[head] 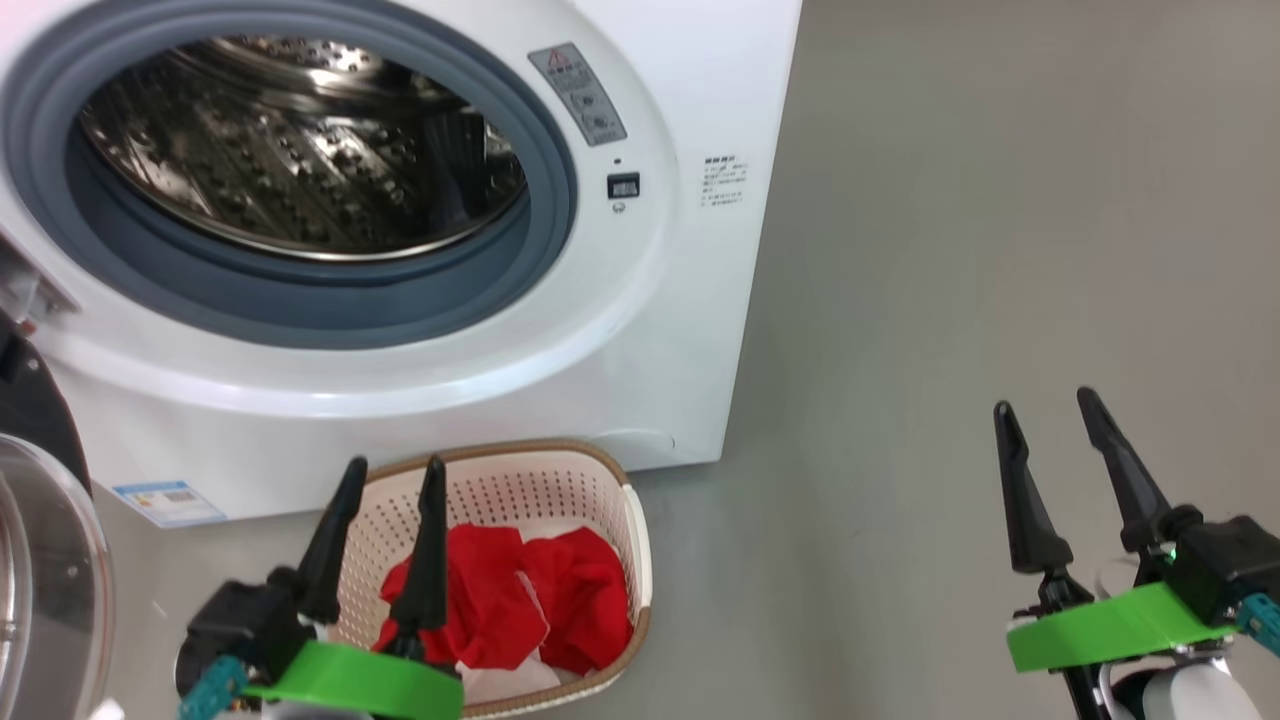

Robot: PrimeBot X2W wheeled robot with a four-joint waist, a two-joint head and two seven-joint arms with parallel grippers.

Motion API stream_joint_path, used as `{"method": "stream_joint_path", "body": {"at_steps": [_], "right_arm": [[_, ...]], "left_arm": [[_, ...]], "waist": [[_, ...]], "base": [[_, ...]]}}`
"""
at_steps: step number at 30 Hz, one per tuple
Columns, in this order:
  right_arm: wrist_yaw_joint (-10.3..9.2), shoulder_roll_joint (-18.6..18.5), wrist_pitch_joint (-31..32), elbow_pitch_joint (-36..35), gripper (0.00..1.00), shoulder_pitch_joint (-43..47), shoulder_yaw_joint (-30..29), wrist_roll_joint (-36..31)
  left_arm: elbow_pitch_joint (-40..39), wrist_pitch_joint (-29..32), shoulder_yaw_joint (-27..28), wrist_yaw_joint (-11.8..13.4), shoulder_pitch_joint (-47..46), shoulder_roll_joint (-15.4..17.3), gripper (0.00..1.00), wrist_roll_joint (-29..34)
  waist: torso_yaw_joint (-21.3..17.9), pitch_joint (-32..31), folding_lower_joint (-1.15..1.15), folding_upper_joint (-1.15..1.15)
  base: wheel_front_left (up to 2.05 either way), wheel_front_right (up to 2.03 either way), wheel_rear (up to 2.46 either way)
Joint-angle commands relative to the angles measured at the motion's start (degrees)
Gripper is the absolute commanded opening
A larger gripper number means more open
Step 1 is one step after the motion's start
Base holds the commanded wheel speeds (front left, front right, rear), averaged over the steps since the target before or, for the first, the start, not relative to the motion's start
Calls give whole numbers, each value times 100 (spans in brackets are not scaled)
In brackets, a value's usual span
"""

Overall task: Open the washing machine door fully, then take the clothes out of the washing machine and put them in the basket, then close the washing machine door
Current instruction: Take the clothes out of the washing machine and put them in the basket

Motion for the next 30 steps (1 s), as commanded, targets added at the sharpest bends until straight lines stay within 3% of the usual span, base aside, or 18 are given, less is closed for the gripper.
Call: {"method": "stream_joint_path", "body": {"at_steps": [1,14,30], "right_arm": [[28,-48,-35,-172,100,-41,92,-71],[28,-48,-35,-329,100,415,46,-129],[28,-48,-35,-419,100,548,-79,-122]], "left_arm": [[-174,-53,167,-19,22,64,100,4],[-471,-53,308,30,664,99,100,391],[-639,-53,460,98,765,85,100,476]], "waist": [[-3,-115,0,0],[-47,-630,0,0],[-8,-705,0,0]], "base": [[0,0,0],[0,0,0],[0,0,0]]}}
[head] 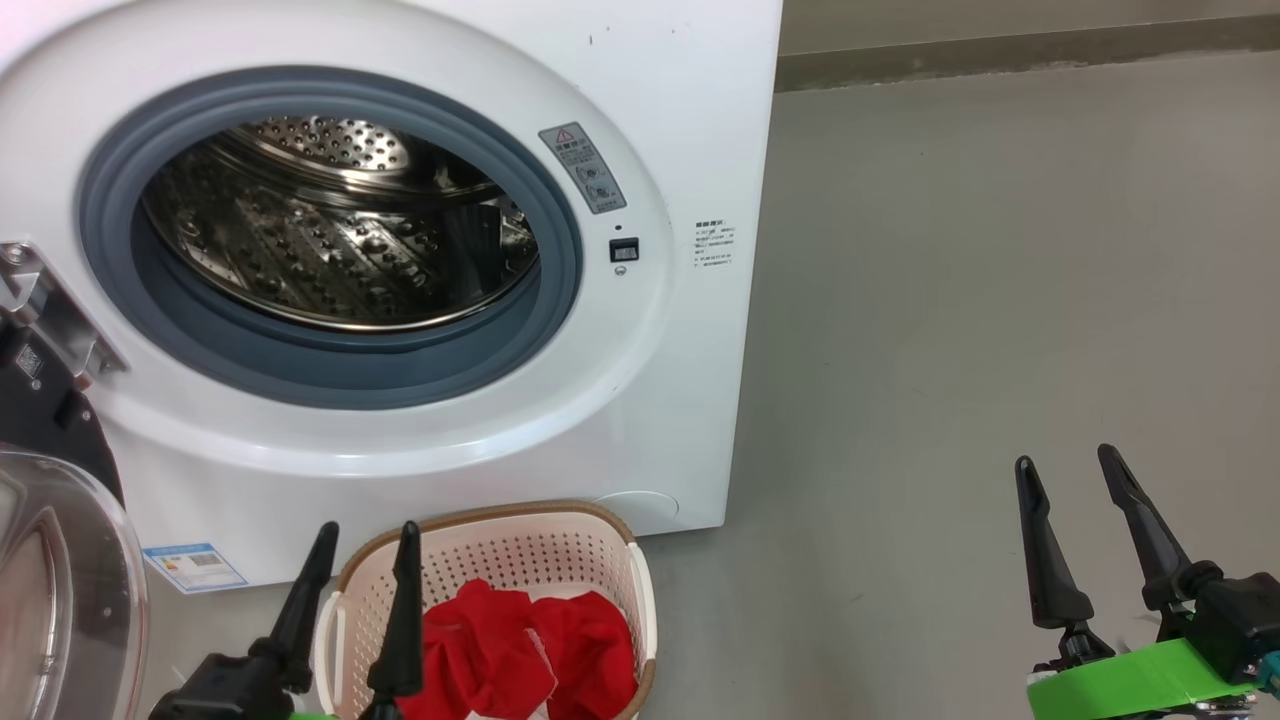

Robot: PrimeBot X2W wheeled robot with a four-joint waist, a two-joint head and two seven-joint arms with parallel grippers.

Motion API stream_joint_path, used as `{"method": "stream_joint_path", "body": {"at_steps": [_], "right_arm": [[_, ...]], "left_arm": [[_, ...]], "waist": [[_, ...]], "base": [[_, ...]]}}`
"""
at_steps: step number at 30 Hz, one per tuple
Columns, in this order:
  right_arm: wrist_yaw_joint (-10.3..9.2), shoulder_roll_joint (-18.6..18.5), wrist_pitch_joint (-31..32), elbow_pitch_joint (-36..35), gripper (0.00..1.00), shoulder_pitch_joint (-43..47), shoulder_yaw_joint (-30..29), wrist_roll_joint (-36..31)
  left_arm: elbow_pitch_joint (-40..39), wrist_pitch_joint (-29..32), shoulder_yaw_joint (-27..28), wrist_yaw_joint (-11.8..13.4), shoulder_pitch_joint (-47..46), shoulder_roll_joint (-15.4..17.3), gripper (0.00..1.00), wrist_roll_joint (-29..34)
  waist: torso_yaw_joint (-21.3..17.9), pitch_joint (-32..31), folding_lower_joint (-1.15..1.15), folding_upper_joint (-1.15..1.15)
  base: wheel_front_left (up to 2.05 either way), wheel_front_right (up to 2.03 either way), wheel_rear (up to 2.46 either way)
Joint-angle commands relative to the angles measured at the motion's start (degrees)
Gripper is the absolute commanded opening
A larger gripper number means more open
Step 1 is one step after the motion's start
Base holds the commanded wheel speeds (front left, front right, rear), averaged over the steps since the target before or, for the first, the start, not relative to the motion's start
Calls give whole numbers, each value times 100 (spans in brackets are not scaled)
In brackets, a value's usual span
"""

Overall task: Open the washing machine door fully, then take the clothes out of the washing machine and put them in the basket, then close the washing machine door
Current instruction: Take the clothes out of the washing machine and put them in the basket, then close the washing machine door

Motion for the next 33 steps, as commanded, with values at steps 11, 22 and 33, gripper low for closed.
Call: {"method": "stream_joint_path", "body": {"at_steps": [11,22,33], "right_arm": [[28,-73,-35,-160,100,-108,105,-74],[28,-73,-35,-150,100,-122,116,-70],[28,-73,-35,-161,100,-108,110,-75]], "left_arm": [[-184,-53,245,48,-51,40,100,57],[-148,-53,248,160,-87,35,100,156],[-178,-53,212,132,-81,31,100,135]], "waist": [[12,8,0,0],[33,31,0,0],[89,6,0,0]], "base": [[0,0,0],[-61,44,17],[-182,168,14]]}}
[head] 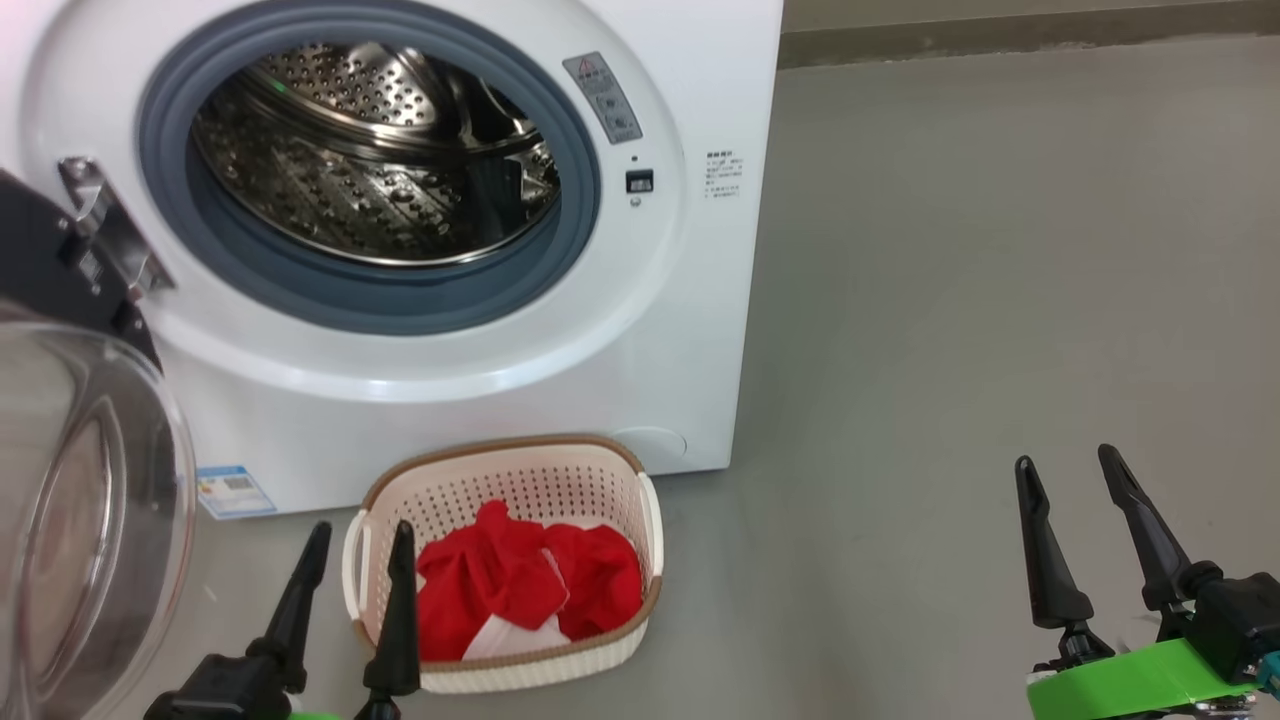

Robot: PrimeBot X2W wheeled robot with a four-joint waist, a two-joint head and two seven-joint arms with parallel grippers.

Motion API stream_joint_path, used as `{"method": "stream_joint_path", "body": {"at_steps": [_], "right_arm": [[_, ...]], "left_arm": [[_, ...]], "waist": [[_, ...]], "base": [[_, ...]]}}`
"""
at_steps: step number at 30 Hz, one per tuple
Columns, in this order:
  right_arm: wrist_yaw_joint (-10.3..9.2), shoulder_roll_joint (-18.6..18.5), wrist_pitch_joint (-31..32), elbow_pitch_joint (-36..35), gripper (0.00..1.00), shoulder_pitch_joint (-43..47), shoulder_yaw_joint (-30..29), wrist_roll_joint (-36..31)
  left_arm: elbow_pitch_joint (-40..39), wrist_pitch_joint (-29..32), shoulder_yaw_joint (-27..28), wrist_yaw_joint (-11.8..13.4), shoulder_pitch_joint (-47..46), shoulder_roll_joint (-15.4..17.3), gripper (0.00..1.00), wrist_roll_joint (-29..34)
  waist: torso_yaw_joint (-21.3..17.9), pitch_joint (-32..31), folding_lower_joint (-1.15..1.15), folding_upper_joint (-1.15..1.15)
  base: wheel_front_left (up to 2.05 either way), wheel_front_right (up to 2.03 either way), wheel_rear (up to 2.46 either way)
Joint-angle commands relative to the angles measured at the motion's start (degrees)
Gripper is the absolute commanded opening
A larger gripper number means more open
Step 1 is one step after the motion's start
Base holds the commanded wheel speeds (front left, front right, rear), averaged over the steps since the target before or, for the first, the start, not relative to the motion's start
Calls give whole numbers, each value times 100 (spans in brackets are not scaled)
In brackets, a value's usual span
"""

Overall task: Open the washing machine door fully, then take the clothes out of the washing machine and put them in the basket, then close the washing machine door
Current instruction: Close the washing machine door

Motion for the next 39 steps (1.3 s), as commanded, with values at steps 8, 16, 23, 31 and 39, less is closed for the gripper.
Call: {"method": "stream_joint_path", "body": {"at_steps": [8,16,23,31,39], "right_arm": [[28,-77,-35,-147,100,-101,139,-45],[28,-77,-35,-143,100,-126,126,-52],[28,-77,-35,-163,100,-116,124,-74],[28,-77,-35,-200,100,-150,139,-123],[28,-77,-35,-236,100,-215,203,-166]], "left_arm": [[-215,-53,173,60,-64,33,100,75],[-281,-53,119,171,-79,32,100,187],[-320,-53,141,238,-105,32,100,240],[-536,-53,129,216,-171,31,100,267],[-729,-54,112,388,-173,31,100,347]], "waist": [[32,20,0,0],[56,39,0,0],[120,49,0,0],[369,135,0,0],[823,228,0,0]], "base": [[-90,89,1],[-5,5,0],[0,0,0],[0,0,0],[0,0,0]]}}
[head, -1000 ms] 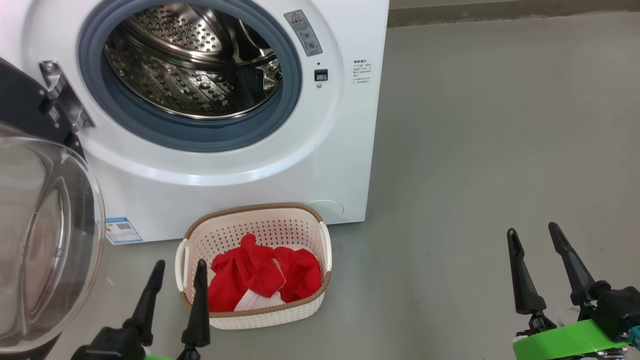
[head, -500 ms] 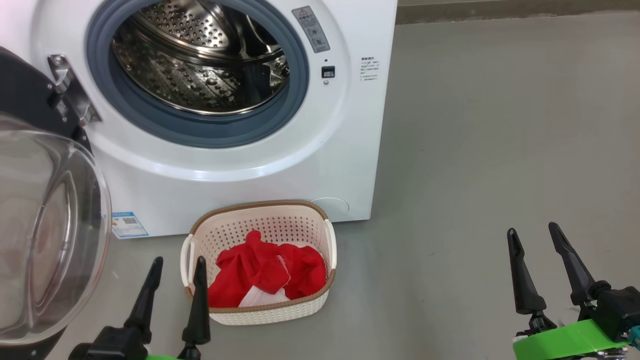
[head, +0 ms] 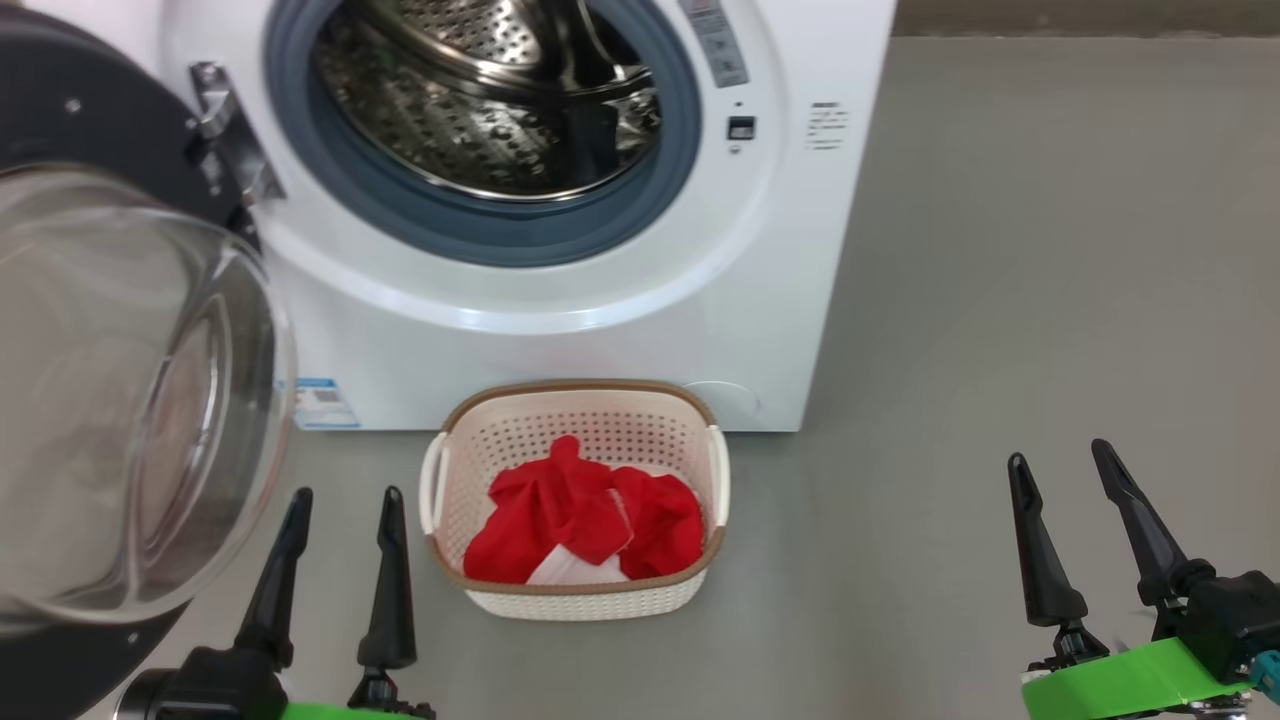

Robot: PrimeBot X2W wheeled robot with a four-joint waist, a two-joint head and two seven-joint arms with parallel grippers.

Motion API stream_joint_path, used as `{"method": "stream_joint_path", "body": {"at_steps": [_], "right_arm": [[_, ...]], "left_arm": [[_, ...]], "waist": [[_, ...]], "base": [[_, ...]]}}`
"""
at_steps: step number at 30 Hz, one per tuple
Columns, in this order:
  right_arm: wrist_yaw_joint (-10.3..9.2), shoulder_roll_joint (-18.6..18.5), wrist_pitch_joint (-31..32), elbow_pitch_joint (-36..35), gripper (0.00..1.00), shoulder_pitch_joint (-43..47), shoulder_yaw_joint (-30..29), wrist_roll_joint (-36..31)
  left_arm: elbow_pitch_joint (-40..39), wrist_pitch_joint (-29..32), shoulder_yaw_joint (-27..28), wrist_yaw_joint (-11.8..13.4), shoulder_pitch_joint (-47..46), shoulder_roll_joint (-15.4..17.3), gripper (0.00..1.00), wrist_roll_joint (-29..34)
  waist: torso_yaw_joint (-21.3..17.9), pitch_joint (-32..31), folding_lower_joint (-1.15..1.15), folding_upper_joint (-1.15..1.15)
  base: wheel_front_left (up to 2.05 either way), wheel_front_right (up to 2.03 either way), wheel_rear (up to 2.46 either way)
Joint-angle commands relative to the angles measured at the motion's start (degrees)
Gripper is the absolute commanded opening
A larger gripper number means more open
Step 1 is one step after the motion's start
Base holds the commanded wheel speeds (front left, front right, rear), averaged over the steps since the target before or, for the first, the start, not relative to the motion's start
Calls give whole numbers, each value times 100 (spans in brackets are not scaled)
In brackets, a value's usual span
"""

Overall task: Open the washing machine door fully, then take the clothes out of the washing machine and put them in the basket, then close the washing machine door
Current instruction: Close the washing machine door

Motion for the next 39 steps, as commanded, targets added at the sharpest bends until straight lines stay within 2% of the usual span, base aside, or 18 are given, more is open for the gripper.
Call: {"method": "stream_joint_path", "body": {"at_steps": [1,9,16,39], "right_arm": [[28,-76,-35,-172,100,-215,158,-73],[28,-76,-35,-268,100,-252,199,-118],[28,-76,-35,-330,100,-275,278,-144],[28,-76,-35,-367,100,-312,493,-168]], "left_arm": [[-232,-54,156,113,-138,33,100,39],[-363,-54,151,318,-85,33,100,70],[-459,-54,164,401,-84,33,100,67],[-420,10,203,715,0,49,100,104]], "waist": [[258,68,0,0],[768,97,0,0],[1160,132,0,0],[1951,162,0,0]], "base": [[0,0,0],[0,0,0],[0,0,0],[0,0,0]]}}
